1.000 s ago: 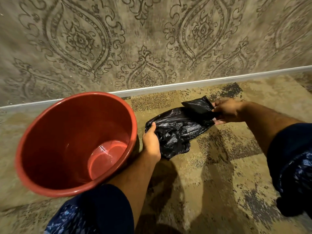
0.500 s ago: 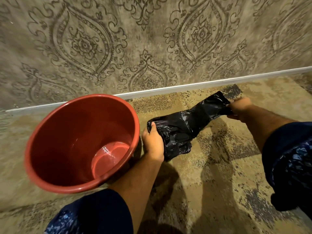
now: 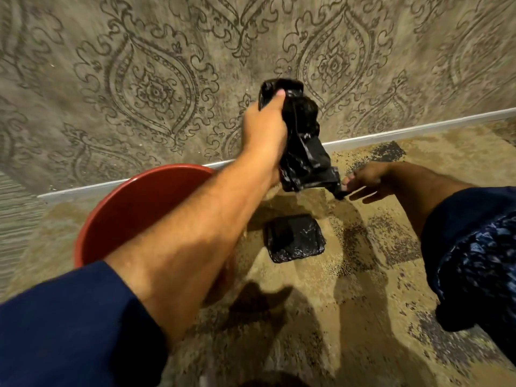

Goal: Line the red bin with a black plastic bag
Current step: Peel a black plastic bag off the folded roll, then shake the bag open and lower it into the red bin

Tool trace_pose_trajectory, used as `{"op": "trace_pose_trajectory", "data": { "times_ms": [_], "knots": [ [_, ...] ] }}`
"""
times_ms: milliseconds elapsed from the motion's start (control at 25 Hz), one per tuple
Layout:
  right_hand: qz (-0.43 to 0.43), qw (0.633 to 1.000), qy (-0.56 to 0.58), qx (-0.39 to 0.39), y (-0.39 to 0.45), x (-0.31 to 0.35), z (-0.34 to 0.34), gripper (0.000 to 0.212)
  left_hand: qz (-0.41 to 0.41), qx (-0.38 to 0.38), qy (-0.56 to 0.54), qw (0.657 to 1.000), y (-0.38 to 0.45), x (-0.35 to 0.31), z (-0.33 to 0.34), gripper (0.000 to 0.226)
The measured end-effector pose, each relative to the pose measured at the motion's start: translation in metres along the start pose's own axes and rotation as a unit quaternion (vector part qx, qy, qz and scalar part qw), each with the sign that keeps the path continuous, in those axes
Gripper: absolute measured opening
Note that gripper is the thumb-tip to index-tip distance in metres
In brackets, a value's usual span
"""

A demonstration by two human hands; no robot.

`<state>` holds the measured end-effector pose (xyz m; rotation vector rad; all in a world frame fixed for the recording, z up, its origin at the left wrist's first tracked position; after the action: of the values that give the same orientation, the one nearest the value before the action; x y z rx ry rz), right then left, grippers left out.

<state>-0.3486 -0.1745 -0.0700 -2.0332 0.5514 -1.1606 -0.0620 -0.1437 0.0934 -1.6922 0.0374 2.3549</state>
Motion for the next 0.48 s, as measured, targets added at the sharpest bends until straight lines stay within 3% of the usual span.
{"op": "trace_pose_trajectory", "data": {
  "times_ms": [120, 200, 240, 320, 480],
  "knots": [
    [-0.085, 0.996, -0.037, 0.020, -0.010, 0.046, 0.016, 0.015, 0.043, 0.000, -0.017, 0.999, 0.001, -0.044, -0.016, 0.008],
    [-0.204, 0.979, -0.022, -0.013, -0.028, 0.097, 0.025, 0.010, 0.061, 0.000, -0.014, 0.998, 0.002, -0.066, -0.032, 0.012],
    [-0.274, 0.961, 0.005, -0.027, -0.044, 0.127, 0.032, 0.007, 0.068, -0.003, -0.010, 0.998, 0.003, -0.075, -0.042, 0.013],
    [-0.396, 0.916, 0.065, -0.023, -0.087, 0.184, 0.051, 0.021, 0.089, -0.010, -0.011, 0.996, 0.003, -0.090, -0.061, 0.013],
    [-0.539, 0.833, 0.065, 0.102, -0.160, 0.257, 0.101, 0.035, 0.123, -0.025, -0.033, 0.992, 0.006, -0.115, -0.086, 0.018]
  ]
}}
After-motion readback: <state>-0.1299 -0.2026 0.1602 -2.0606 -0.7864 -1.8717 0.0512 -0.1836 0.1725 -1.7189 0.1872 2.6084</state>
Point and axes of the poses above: each hand's wrist, its own y-axis towards the middle knuckle, its own z-axis out of the palm, x = y × z, the point moved 3 cm from there along y, towards the middle knuckle, and after that the axes turned 12 degrees about x, right-handed, at the moved point
